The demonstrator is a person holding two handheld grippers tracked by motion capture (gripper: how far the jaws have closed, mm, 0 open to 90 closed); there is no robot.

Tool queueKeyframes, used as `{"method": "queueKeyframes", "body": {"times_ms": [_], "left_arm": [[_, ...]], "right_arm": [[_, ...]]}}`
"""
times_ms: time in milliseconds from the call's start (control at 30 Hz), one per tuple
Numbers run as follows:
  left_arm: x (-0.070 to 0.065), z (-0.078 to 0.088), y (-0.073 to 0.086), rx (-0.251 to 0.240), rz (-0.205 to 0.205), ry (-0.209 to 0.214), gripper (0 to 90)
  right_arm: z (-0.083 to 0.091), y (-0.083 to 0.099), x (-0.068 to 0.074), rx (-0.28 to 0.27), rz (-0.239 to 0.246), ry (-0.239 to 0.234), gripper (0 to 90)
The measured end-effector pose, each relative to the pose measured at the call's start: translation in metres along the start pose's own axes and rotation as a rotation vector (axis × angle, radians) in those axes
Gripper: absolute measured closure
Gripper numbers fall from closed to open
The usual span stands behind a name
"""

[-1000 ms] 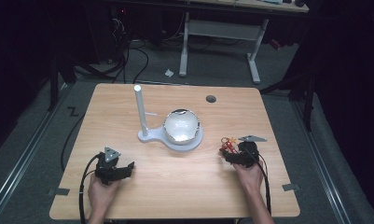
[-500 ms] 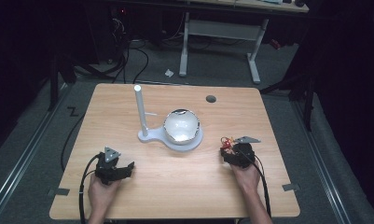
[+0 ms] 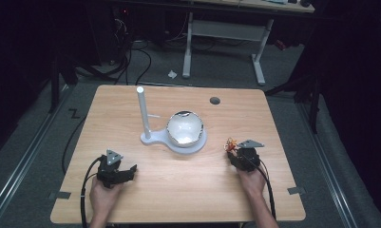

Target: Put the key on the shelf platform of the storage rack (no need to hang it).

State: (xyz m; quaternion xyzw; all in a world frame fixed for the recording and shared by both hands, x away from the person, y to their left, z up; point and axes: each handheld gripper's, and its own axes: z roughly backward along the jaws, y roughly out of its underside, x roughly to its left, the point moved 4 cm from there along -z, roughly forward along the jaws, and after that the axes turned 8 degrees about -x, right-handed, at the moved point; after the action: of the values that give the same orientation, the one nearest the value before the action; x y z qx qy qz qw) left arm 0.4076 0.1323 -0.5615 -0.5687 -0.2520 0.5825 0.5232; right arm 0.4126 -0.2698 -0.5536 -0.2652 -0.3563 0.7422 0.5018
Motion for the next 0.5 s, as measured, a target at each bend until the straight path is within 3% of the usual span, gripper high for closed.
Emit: {"method": "queueKeyframes", "body": {"times_ms": [233,500], "left_arm": [[0.0,0.0,0.0,-0.001,0.001,0.0,22.3],[0.0,0.0,0.0,-0.001,0.001,0.0,22.3]], "right_arm": [[0.003,-0.001,-0.002,-0.009,-0.017,-0.014,66.4],[0.023,-0.014,-0.009,-0.071,-0.018,-0.026,66.7]]}}
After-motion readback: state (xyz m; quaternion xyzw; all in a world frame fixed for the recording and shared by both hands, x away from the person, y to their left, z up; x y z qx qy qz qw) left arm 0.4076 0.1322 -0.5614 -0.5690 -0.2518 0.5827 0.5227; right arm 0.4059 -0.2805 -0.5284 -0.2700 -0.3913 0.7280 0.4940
